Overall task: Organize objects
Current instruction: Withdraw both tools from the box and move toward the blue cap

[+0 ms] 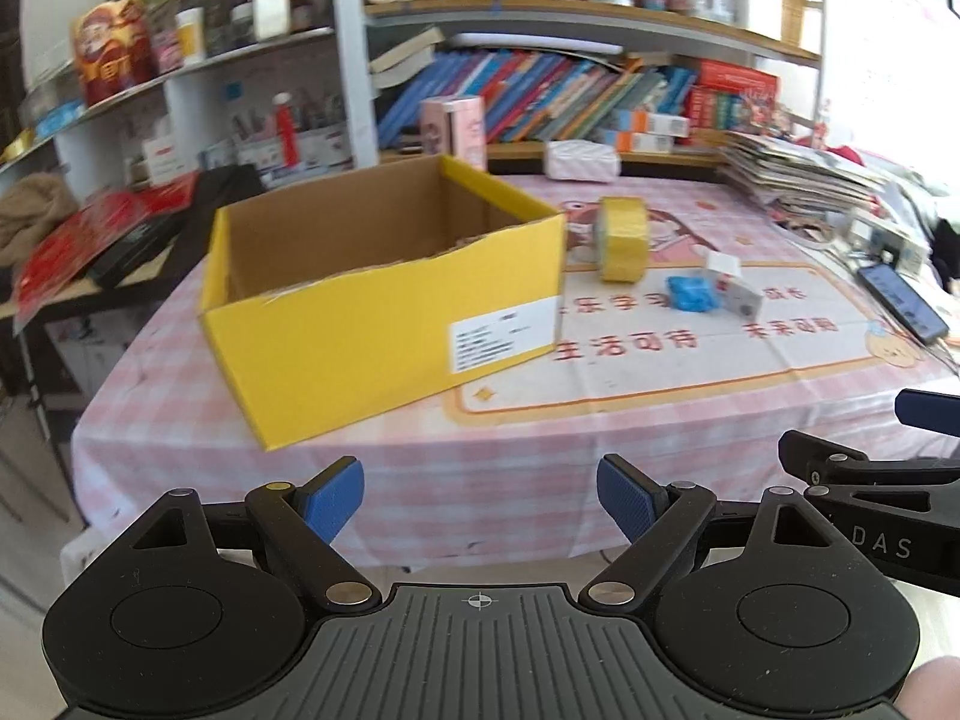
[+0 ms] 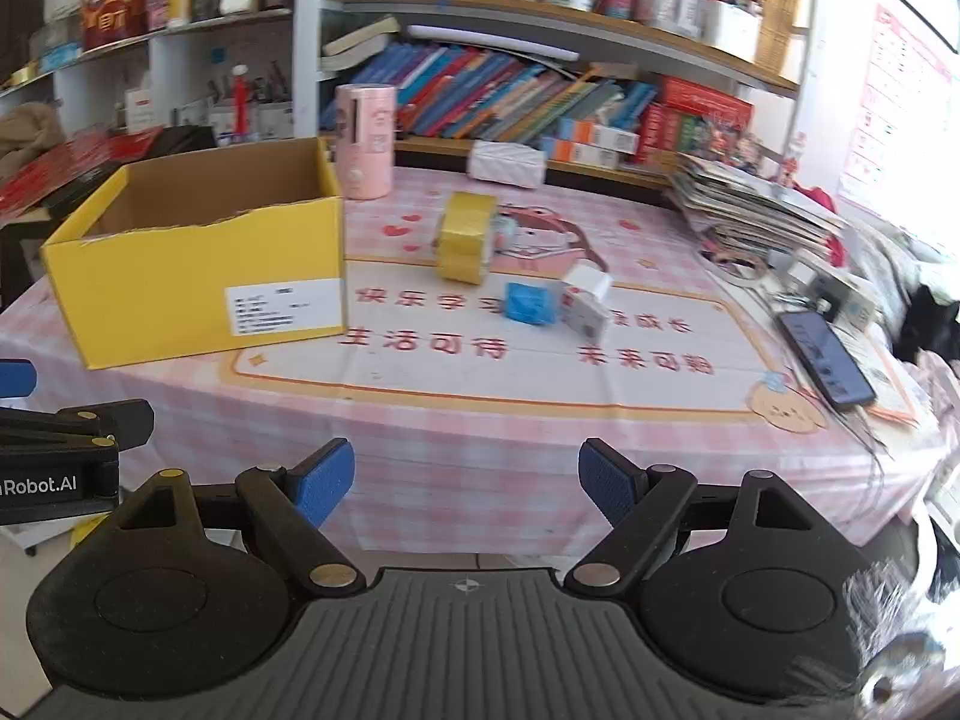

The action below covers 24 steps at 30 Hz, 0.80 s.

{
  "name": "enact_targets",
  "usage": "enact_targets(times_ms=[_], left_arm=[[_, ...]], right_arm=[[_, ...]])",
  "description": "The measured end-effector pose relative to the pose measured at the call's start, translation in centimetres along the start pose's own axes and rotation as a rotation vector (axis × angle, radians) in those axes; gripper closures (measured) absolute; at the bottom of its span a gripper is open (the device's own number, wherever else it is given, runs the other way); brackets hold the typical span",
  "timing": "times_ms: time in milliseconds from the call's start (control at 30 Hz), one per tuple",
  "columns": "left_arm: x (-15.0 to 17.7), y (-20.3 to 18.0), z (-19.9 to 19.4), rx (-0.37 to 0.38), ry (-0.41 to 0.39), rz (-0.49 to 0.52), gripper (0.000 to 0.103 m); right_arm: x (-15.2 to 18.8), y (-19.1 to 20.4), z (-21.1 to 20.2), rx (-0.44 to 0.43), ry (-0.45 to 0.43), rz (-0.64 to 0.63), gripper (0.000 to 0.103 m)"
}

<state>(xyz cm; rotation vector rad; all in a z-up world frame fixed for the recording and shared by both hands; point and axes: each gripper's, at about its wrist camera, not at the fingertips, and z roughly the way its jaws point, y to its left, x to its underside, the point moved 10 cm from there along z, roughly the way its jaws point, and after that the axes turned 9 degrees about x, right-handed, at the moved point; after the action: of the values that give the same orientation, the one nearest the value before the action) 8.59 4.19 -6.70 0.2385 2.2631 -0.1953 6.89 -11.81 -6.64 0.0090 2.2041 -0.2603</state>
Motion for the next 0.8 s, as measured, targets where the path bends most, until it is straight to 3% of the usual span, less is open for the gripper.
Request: enact_targets(times_ms=[400,800], left_arm=[[-1.9,-7.5,3.0,0.150,0.026,0.127,0.016],[-3.6,-11.5,5.3,0.231,0.032,0.197,0.016]], right_arm=[[1.2,-6.9,0.9,0.139,0.046,0.096,0.020],[0.5,-11.0,2.3,0.209,0.054,0.153,0.020]])
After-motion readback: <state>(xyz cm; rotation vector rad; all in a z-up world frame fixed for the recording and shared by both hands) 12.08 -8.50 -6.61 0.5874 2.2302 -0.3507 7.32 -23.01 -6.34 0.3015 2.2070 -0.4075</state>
